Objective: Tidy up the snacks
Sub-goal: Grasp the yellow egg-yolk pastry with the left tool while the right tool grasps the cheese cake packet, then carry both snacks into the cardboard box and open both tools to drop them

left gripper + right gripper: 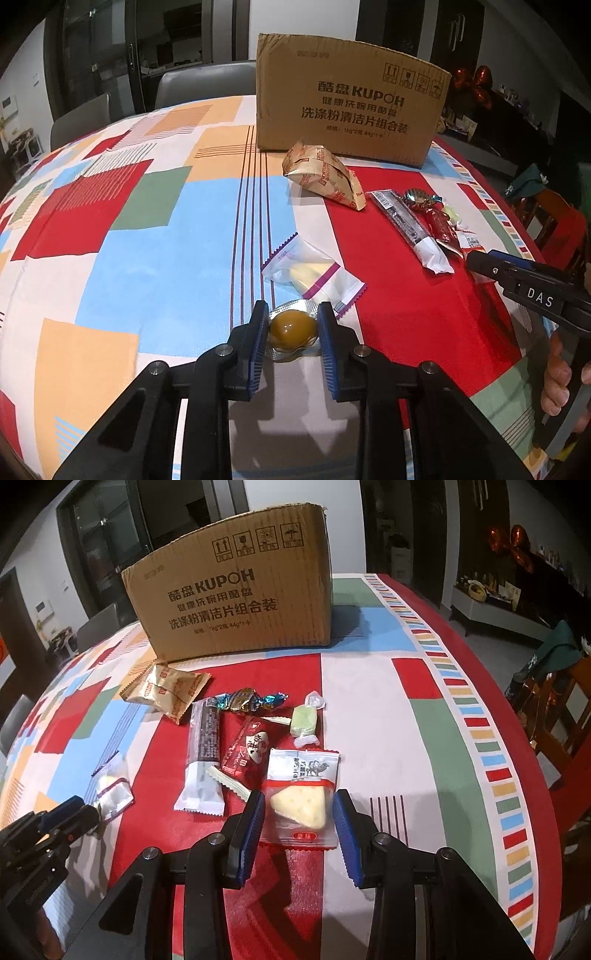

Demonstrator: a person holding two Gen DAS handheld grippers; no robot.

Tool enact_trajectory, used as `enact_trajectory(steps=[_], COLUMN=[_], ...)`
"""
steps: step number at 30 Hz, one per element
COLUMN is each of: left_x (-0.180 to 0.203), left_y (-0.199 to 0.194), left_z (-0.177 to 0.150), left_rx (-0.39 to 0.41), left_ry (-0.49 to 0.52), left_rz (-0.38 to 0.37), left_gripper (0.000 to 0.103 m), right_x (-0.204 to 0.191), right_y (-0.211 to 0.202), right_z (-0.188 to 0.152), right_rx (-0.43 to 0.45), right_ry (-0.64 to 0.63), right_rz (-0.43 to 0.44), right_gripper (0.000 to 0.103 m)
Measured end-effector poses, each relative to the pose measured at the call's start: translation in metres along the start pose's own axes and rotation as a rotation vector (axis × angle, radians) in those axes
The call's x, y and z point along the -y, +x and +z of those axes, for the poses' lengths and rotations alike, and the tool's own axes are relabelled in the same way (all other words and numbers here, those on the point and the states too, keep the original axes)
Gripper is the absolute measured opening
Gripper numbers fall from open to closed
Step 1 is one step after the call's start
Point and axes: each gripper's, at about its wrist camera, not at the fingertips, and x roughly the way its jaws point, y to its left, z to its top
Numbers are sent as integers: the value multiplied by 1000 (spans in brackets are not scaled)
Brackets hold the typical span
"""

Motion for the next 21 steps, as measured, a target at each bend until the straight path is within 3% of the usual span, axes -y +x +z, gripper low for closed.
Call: enact_trajectory(steps=[12, 21], left_x=[9, 21], left_y=[-22, -56], left_z=[0, 10], left_rx=[24, 59], left_ry=[-3, 2], left_rz=[-32, -41], left_gripper=[26, 26], right_x=[1, -1], right_y=[-11, -50], right_z=[-4, 3], right_rx=[9, 49], right_ry=[-9, -44], right_rz=[16, 60], right_gripper=[33, 33])
